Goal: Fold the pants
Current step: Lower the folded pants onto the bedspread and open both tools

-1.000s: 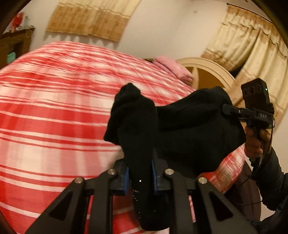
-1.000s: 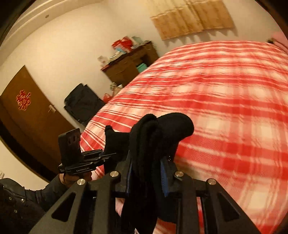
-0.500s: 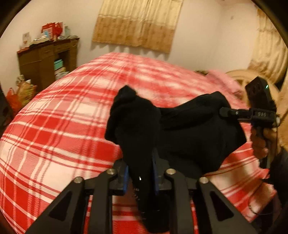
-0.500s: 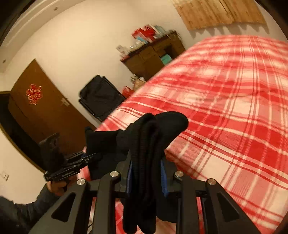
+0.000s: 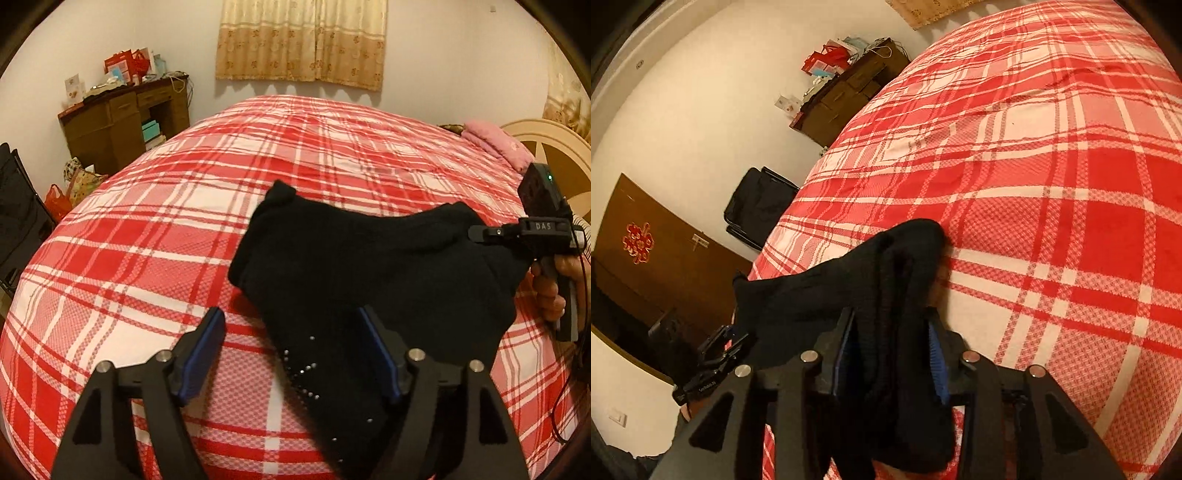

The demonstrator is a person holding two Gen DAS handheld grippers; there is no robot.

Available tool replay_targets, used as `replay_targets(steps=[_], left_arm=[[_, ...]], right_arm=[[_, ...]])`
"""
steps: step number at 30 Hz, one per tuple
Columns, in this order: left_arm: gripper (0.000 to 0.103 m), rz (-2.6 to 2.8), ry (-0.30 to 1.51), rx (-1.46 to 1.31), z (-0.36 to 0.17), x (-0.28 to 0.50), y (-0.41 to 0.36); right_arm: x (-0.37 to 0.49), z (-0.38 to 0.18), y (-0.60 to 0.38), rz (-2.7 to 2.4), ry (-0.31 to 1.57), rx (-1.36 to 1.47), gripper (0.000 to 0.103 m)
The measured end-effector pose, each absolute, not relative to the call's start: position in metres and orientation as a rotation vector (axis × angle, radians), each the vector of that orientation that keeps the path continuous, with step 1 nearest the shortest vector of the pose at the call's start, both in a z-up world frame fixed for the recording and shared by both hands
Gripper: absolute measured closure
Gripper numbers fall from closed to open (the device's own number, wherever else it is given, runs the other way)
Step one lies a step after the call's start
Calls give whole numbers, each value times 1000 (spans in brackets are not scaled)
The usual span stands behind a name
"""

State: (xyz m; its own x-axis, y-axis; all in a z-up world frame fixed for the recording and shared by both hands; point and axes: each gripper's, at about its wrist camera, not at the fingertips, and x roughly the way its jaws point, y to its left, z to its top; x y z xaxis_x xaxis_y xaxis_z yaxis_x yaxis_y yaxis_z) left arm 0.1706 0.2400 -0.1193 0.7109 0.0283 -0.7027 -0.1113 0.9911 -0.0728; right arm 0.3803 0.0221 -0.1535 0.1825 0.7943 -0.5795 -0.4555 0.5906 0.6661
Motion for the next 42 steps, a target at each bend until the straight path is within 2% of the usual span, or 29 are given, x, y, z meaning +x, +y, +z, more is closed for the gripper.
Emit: replay_targets(steps=[3, 6, 9, 12, 16, 19, 24, 31, 36, 42], left_arm=[[23, 95, 777, -100, -118, 169, 237], [22, 107, 778, -101, -117, 168, 237], [14, 132, 780, -101, -116, 166, 238], [13, 145, 788, -104, -116, 158, 237], [13, 159, 791, -104, -116, 152, 238], [8, 169, 801, -120, -118, 151, 241], [8, 177, 803, -140, -119, 150, 241], [7, 188, 798, -155, -121, 143, 241], [7, 191, 797, -144, -118, 130, 243], [7, 244, 815, -167, -117, 106, 242]], right_arm=[[376, -150, 22, 901, 1049, 363, 63], [372, -144, 16, 872, 1030, 331, 54], [368, -141, 1, 831, 1016, 329, 49], [363, -136, -15, 772, 1009, 329, 42], [360, -133, -37, 657, 1005, 312, 42], [358, -132, -56, 643, 1006, 389, 42], [344, -128, -54, 636, 1016, 389, 42], [319, -132, -8, 707, 1042, 243, 42], [315, -134, -29, 657, 1033, 269, 42], [280, -122, -66, 538, 998, 149, 42]])
